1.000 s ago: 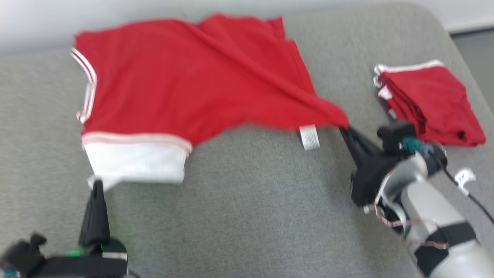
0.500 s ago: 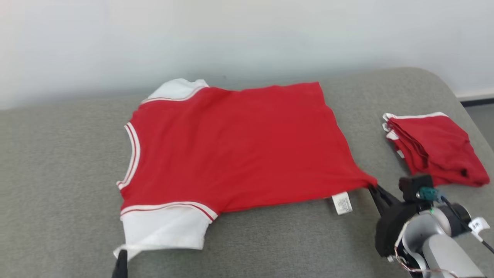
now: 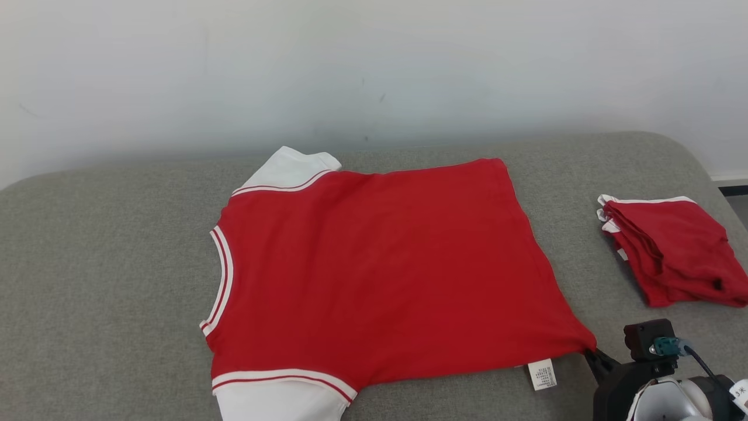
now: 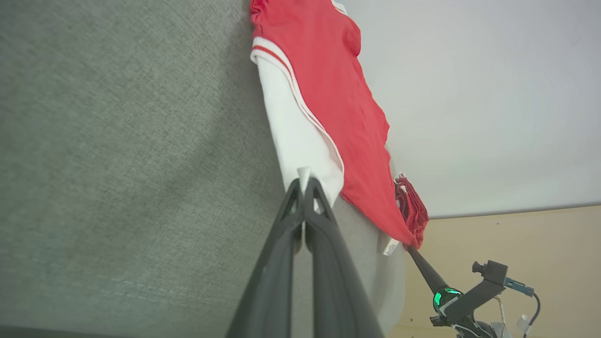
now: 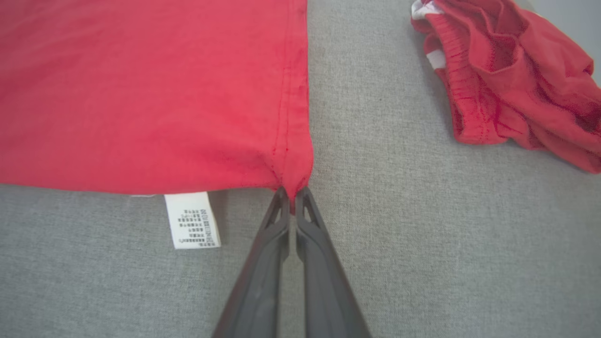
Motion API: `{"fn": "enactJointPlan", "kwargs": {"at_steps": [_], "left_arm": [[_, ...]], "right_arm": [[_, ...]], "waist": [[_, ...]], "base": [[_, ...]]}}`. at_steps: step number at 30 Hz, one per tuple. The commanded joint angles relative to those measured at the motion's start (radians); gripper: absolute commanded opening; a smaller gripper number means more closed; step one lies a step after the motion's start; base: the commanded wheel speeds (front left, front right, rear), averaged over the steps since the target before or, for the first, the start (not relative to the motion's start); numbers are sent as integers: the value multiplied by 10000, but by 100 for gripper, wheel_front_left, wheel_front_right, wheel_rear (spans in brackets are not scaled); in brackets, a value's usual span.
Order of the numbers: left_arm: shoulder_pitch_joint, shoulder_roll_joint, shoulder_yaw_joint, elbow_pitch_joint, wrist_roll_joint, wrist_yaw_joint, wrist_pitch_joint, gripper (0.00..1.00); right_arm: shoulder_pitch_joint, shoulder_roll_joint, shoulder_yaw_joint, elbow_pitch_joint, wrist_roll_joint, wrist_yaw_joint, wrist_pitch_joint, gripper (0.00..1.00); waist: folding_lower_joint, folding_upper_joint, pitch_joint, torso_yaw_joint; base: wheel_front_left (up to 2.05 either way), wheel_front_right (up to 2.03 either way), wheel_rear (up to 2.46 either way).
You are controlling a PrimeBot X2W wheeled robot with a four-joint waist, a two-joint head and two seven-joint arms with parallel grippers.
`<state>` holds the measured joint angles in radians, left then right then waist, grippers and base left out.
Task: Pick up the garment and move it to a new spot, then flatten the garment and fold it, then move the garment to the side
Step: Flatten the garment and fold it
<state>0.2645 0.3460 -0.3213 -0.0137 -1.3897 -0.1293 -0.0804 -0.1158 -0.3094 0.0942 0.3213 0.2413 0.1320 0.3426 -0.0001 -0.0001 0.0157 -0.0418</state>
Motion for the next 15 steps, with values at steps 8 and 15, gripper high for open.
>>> {"fn": "enactJointPlan", "kwargs": {"at_steps": [8,15], "left_arm": [[-346,345,149,-192,-230,-7,-357,0],[-2241,-20,-26,320,770,-8,-1268,0]], "right_arm": [[701,398,-523,-1005,145,-23,180,0],[-23,540,-657,-1233,-101,-23,-317,0]], "waist": [[1,1,21,-104],[1,1,243,-32]], "base": [[0,0,0],[0,0,0]]}}
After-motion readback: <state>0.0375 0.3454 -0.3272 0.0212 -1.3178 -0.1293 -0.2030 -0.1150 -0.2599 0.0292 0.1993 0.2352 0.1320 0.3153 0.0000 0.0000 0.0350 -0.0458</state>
